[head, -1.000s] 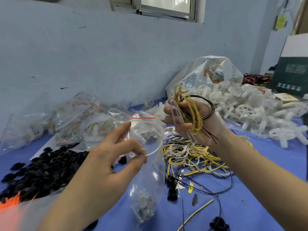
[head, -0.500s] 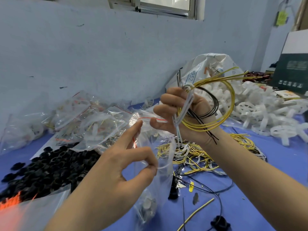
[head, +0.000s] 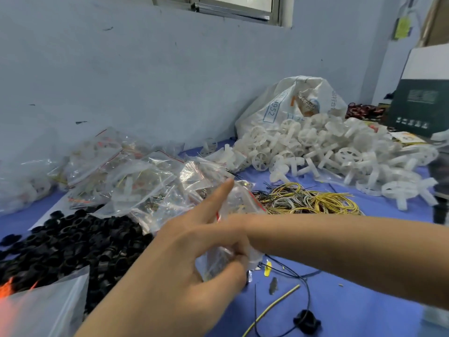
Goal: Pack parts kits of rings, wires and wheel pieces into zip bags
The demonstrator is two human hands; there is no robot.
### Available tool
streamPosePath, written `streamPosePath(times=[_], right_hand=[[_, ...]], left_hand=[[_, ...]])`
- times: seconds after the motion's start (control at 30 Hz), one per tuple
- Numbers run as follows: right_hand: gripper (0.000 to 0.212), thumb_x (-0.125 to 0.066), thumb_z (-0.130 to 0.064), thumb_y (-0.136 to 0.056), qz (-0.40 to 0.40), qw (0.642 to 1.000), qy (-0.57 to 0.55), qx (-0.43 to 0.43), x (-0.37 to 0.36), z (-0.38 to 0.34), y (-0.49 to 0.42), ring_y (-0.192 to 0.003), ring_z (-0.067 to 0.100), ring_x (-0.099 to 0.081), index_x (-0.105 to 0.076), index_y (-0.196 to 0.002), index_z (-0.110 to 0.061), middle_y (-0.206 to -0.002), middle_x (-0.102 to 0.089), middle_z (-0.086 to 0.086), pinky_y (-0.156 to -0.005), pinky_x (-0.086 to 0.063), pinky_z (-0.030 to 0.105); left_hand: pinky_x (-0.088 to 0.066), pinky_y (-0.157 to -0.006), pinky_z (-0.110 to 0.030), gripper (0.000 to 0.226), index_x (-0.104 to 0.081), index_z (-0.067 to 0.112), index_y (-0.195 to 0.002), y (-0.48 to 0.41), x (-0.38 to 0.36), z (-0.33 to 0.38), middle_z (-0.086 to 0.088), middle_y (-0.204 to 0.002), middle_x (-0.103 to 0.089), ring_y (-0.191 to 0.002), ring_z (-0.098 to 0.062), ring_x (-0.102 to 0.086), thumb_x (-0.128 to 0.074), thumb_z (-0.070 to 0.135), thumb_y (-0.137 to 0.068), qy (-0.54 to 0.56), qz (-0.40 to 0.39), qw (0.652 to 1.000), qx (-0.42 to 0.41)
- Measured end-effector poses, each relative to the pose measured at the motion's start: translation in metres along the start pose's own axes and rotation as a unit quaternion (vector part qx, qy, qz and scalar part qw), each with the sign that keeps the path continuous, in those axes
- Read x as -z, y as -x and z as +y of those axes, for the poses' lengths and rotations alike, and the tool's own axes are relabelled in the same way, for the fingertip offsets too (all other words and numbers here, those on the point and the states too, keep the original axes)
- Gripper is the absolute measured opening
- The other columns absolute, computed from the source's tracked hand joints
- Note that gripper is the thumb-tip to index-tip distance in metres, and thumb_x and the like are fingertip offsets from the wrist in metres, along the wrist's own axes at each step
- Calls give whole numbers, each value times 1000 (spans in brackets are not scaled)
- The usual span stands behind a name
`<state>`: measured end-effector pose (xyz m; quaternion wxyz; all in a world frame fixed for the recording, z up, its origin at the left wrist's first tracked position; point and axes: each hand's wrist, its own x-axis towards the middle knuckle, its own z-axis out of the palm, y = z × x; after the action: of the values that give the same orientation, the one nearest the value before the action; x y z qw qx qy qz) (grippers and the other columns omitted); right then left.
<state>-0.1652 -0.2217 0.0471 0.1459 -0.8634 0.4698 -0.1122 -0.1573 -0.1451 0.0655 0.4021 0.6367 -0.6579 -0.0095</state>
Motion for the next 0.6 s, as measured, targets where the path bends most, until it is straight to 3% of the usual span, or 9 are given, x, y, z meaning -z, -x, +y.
streamPosePath(times=[0.03, 0.1, 0.13, 0.23, 0.3, 0.37, 0.43, 0.47, 0.6], right_hand=[[56, -24, 19, -91, -49, 998, -8, 34, 1, 6, -8, -59, 23, -40, -37, -142, 0, -79, -49, 17, -61, -38, 28], [42, -27, 6, -98, -273, 956, -53, 94, 42, 36, -42, -72, 21, -53, -40, -137, 4, -90, -57, 15, -67, -45, 20], [37, -28, 0, -100, -253, 947, 6, 196, 42, 33, -54, -89, 19, -55, -40, -135, 6, -106, -59, 16, -79, -45, 19], [36, -43, -16, -99, -444, 788, -132, 405, 113, 52, -103, -112, 9, -55, -49, -134, -11, -125, -60, 2, -101, -42, 17], [35, -45, -22, -97, -444, 740, -344, 370, 129, 78, -142, -121, 23, -56, -53, -132, -20, -125, -63, 8, -105, -43, 39], [32, -45, -23, -97, -286, 817, -451, 216, 123, 114, -188, -118, 28, -58, -56, -127, -17, -116, -67, 10, -95, -49, 41], [40, -52, -30, -96, -98, 946, -302, 63, 95, 148, -227, -119, 28, -52, -49, -132, -13, -128, -57, 13, -90, -45, 37], [55, -59, -35, -92, -69, 975, -210, -3, 74, 164, -242, -120, 29, -49, -42, -138, -11, -137, -49, 15, -91, -42, 40], [91, -66, -45, -84, -83, 995, -12, -48, 18, 196, -282, -144, 38, -7, -10, -151, -19, -158, 0, 19, -115, -16, 52]], left_hand=[[-31, -84, 4, 12, -59, 38, -72, -1, -1, -1, 24, -149, -32, -124, 24, -32, -51, 45, -69, -4, 0, 1000, 7], [-27, -90, 2, 23, -62, 34, -77, -1, 1, -10, 29, -145, -32, -133, 21, -22, -48, 51, -67, 4, 35, 999, 20], [-27, -93, -1, 25, -63, 33, -76, -1, 4, -17, 30, -143, -34, -135, 20, -20, -49, 51, -67, 11, 58, 998, 31], [-31, -96, -14, 34, -65, 29, -81, 0, 11, -43, 22, -146, -37, -135, 19, -20, -51, 56, -66, -4, 141, 987, 81], [-33, -91, -14, 36, -64, 32, -82, 1, 15, -58, 14, -147, -39, -131, 23, -24, -50, 60, -64, -4, 185, 974, 130], [-35, -84, -15, 35, -64, 37, -81, 0, 13, -69, 7, -149, -39, -119, 32, -29, -48, 63, -64, -30, 219, 963, 154], [-37, -83, -20, 32, -64, 40, -80, -3, 7, -73, 3, -151, -38, -118, 33, -28, -48, 63, -65, -25, 254, 952, 167], [-37, -86, -21, 31, -64, 40, -80, -5, 4, -76, 4, -151, -37, -122, 31, -26, -48, 62, -65, -26, 269, 946, 181], [-34, -97, -26, 35, -64, 37, -83, -3, -21, -75, 18, -150, -29, -118, 36, -20, -47, 62, -68, -20, 277, 943, 181]])
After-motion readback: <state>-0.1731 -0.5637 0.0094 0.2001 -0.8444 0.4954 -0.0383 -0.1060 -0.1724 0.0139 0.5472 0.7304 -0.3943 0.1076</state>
